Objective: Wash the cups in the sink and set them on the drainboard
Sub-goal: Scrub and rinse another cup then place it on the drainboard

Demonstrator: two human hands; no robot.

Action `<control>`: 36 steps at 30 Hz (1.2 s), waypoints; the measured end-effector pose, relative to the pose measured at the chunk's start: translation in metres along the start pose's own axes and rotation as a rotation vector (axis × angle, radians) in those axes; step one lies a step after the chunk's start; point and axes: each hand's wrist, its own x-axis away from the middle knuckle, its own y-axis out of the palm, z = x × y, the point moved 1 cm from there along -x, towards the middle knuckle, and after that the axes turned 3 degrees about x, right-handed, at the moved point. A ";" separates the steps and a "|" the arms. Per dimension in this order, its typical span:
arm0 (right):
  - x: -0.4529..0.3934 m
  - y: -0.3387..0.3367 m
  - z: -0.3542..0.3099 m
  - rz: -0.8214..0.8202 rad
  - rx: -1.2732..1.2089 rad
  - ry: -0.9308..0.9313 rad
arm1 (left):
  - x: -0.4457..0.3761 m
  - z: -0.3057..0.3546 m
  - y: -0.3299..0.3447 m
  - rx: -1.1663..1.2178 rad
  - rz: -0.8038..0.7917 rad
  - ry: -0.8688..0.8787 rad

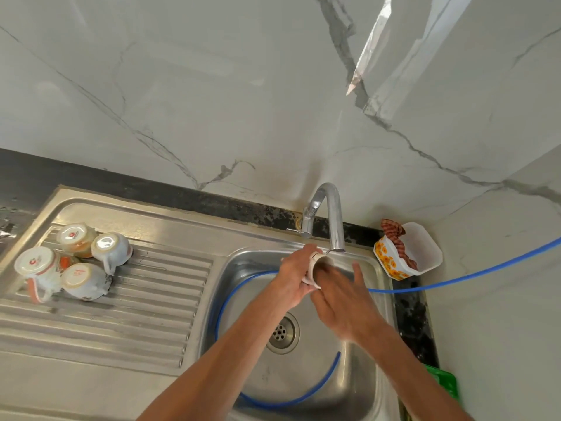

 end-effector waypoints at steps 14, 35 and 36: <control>-0.061 0.012 0.002 -0.099 -2.439 0.739 | 0.008 -0.005 0.007 -1.219 0.072 1.062; -0.048 0.001 -0.016 0.195 -0.244 0.168 | 0.005 0.010 0.005 0.270 0.072 -0.111; -0.041 0.007 -0.017 0.190 -0.078 0.083 | 0.004 0.011 -0.001 0.274 0.079 -0.157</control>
